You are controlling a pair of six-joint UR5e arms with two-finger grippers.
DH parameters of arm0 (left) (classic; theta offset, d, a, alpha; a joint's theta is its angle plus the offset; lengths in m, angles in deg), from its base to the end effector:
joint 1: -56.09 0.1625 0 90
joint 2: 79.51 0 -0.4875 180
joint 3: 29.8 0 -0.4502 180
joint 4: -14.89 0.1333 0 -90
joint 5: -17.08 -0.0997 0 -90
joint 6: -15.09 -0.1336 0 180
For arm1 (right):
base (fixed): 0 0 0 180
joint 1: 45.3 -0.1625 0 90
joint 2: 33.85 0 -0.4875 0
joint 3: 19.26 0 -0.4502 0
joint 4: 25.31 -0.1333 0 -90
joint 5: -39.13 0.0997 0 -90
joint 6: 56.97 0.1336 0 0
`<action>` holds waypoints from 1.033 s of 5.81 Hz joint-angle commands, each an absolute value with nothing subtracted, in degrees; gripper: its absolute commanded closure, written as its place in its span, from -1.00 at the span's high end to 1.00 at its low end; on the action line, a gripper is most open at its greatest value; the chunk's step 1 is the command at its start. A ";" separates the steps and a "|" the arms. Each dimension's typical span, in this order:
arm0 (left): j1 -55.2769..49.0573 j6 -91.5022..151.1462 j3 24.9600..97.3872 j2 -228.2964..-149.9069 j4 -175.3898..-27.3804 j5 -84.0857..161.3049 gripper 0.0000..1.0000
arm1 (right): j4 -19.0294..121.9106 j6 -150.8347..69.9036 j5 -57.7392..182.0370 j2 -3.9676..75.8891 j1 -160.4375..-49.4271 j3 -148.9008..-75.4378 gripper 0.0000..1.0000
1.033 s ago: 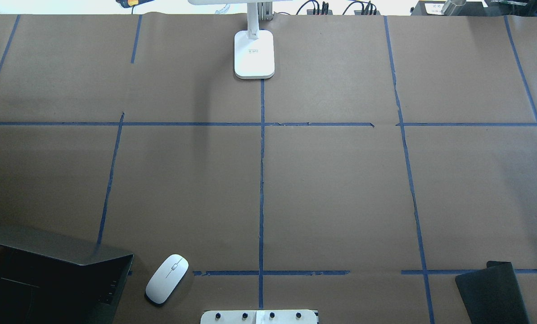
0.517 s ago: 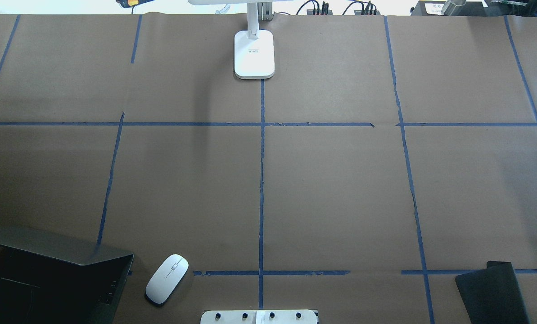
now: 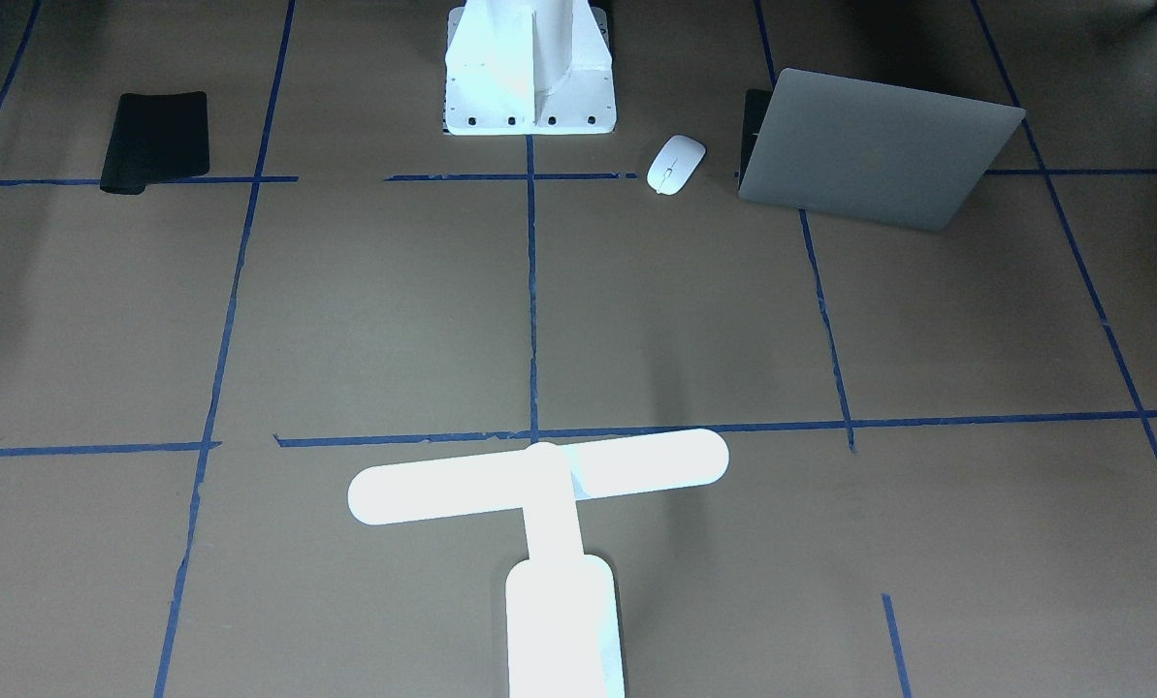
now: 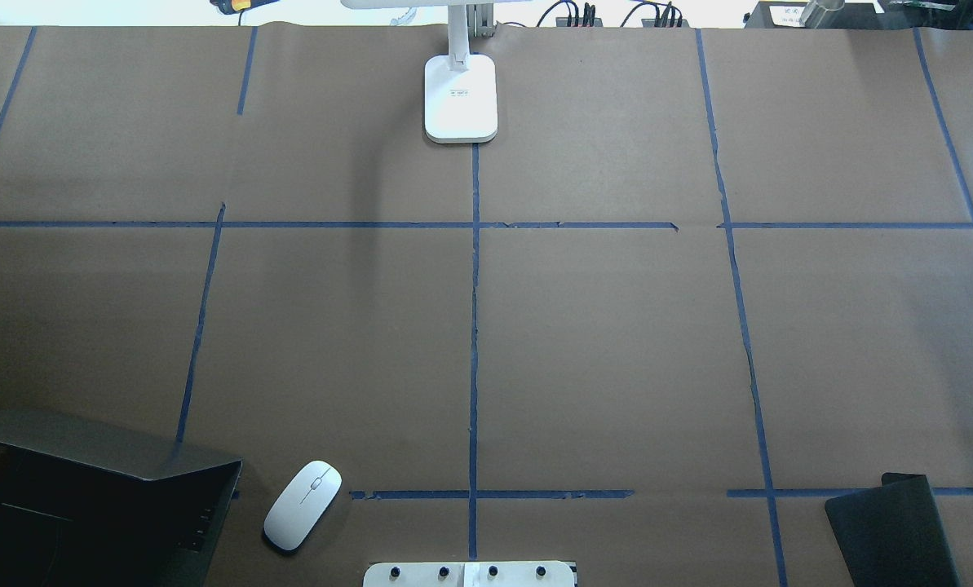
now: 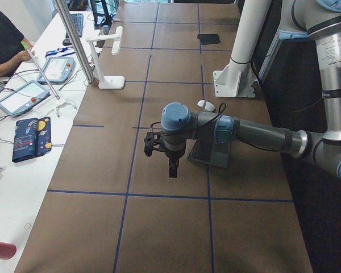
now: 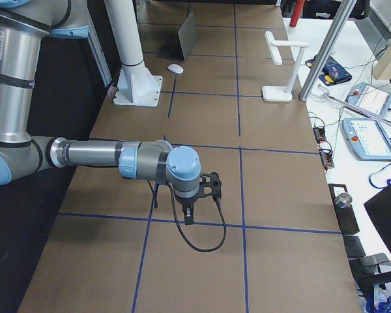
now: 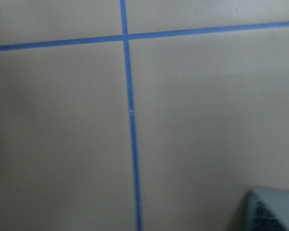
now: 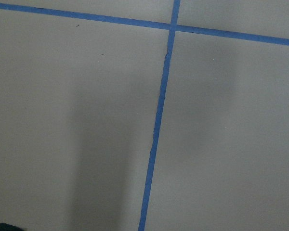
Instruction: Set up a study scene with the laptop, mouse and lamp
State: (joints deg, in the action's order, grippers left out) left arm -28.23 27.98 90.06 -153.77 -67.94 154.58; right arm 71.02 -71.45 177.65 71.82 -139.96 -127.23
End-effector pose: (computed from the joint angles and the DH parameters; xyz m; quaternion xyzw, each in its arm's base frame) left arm 0.0064 -0.4157 0.5994 -0.0101 0.4057 -0.0331 0.9134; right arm 0.0665 -0.4073 0.7091 0.0367 -0.4102 -0.0636 0.9090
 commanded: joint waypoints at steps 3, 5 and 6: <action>-11.64 86.64 105.11 -149.21 -77.23 154.71 1.00 | 71.02 -71.29 179.49 72.33 -139.00 -127.02 1.00; -4.23 113.15 105.38 -144.83 -90.63 152.00 1.00 | 71.02 -71.12 179.49 72.33 -138.64 -127.02 1.00; 2.93 123.97 106.69 -144.81 -91.10 146.16 1.00 | 71.02 -71.03 179.58 72.33 -138.55 -127.10 1.00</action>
